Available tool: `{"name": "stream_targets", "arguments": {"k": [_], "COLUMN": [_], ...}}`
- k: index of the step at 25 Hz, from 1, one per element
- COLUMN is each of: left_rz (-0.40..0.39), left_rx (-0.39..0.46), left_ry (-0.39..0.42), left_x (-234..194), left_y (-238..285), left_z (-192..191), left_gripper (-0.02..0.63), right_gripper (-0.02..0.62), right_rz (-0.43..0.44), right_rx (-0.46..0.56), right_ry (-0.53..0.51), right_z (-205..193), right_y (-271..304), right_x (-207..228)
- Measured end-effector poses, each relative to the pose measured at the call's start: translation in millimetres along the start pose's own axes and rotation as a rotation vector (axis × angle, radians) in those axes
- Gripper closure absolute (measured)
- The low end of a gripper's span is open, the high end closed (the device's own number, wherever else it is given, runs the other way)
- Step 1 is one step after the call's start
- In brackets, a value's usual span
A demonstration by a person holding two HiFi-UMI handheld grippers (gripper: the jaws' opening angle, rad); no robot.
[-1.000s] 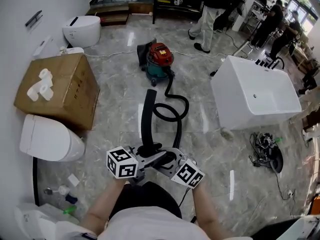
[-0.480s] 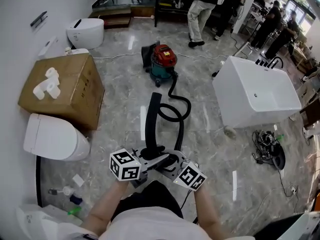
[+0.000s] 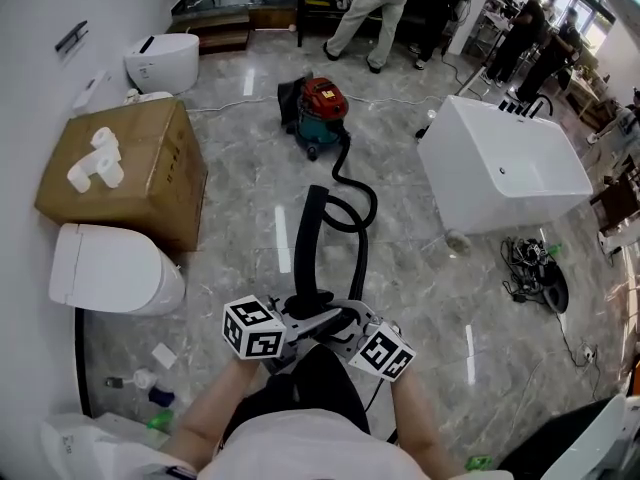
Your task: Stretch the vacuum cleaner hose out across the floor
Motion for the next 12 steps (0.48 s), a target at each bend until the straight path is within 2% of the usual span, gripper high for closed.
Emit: {"name": "stream_targets", "arguments": {"k": [12], "left_rz": [-0.016], "left_rx": [-0.011], "left_ry": [-0.008], "left_x": [66], "left_y": [-67], "left_z": [-54], "left_gripper": [0.453], "right_gripper": [0.351], "right_rz": [-0.005], "right_rx": [0.0], "right_ry": [0.034], "right_z": [13], "right_y": [4], "right_x": [-109]}}
Point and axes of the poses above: the fingertips, and each gripper's own axes: y forward along the fingers, x to its right, z out of its top, the point moved 1 cm from there along -y, backward along the fingers, and after that the axes turned 12 degrees about -z, right-handed, at the moved point
